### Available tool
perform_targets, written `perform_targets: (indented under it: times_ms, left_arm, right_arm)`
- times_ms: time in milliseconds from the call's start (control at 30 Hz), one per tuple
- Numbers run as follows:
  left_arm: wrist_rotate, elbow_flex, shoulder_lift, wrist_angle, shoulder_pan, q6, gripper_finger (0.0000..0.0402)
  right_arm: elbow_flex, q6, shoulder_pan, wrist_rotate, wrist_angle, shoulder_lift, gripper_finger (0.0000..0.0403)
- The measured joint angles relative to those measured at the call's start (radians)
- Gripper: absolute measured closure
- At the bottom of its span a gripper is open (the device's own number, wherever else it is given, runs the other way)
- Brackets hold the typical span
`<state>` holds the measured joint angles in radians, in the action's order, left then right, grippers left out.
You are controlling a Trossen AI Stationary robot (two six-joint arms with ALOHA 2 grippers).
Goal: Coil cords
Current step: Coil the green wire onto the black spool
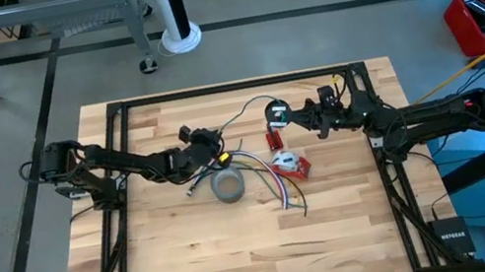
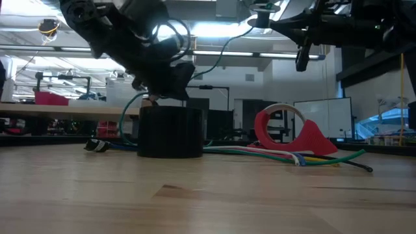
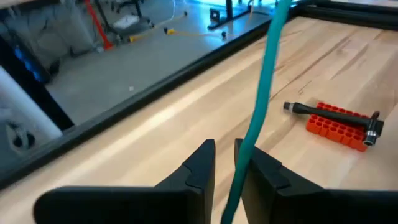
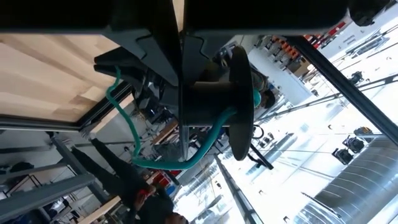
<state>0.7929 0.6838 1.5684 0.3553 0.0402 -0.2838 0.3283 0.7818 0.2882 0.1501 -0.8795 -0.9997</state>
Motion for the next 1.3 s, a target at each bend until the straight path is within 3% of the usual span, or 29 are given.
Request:
perform_targets:
  times_ms: [700,833,1033,1300]
  left_arm:
    - [-0.012,0.000,0.000,-0.002,0.058,-0.102,0.0339]
    - [-0.079,0.000,0.000,0.000,0.066,-0.121,0.0339]
    - [-0.277,0.000,0.000,-0.001,0.096,-0.229,0.0313]
    - [-0.305,0.000,0.000,0.029,0.097,-0.233,0.0267]
  right_arm:
    - [0.000,-0.001,0.000,-0.012,0.073,0.000,0.0395]
    - [0.000,-0.001,0.000,-0.013,0.076,0.000,0.0395]
    - [0.000,-0.001,0.000,-0.013,0.076,0.000,0.0395]
    - [0.000,-0.002,0.000,-0.015,0.104,0.000,0.0395]
